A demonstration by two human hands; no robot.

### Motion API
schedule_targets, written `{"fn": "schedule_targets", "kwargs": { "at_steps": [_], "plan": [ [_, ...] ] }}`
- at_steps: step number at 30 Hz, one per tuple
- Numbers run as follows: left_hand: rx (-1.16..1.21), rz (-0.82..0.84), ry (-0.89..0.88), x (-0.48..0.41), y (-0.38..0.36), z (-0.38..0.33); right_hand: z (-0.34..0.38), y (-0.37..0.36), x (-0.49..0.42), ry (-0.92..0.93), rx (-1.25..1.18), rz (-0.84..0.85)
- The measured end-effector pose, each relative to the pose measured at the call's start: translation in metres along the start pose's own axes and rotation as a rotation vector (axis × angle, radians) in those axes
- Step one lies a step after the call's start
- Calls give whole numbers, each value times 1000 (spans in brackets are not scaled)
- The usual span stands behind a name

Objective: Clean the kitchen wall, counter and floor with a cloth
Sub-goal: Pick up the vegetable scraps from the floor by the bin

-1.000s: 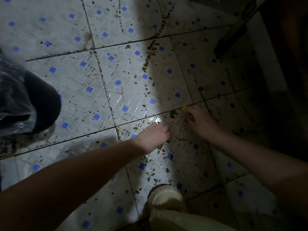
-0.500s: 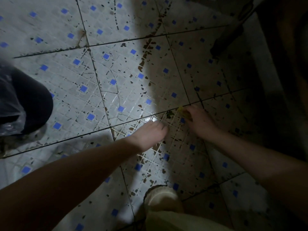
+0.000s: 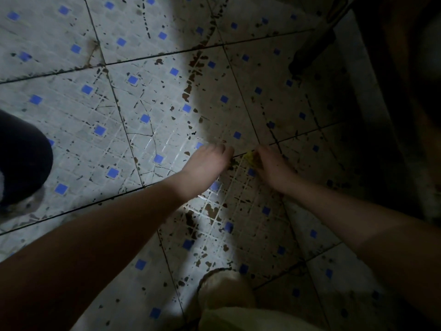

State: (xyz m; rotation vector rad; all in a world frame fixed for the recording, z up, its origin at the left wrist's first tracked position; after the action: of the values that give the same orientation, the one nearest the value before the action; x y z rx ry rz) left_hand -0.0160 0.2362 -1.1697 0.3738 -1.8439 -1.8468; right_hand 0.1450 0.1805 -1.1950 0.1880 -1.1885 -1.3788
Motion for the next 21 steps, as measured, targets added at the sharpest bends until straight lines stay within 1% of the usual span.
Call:
{"fn": "schedule_targets", "kwargs": {
  "at_steps": [3,6,8,10,14,17,21],
  "plan": [
    [36,9,37,-4,0,3,-1,2,-3,16,-19,-21],
    [71,11,59,-8,0,4,-7,7,-1,-6,-123,-27],
    [89,14,62,-9,-1,3,-13,13,2,0,-147,-86],
    [108,9,52,-12,-4,0,-20,20,6,5,-156,-139],
    [152,23,23,-19,-15,-8,-33,31,9,-11,-162,-188],
    [157,60,-8,-22,-25,-15,-40,34,10,-64,-172,-202],
    [126,70,-21,-22,-29,-20,-38,35,16,-52,-191,-198]
  ]
}}
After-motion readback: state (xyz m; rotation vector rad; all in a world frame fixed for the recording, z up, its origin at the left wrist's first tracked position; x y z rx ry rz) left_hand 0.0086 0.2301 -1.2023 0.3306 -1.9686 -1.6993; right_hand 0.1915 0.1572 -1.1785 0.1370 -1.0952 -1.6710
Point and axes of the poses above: each hand's wrist, its own x-axis away from the middle knuckle, its own y-axis out of the back of the hand, z = x × y, the point moved 4 cm from there along -x, towards the middle knuckle, and after that the axes turned 15 degrees about -x, right-handed, at the moved point
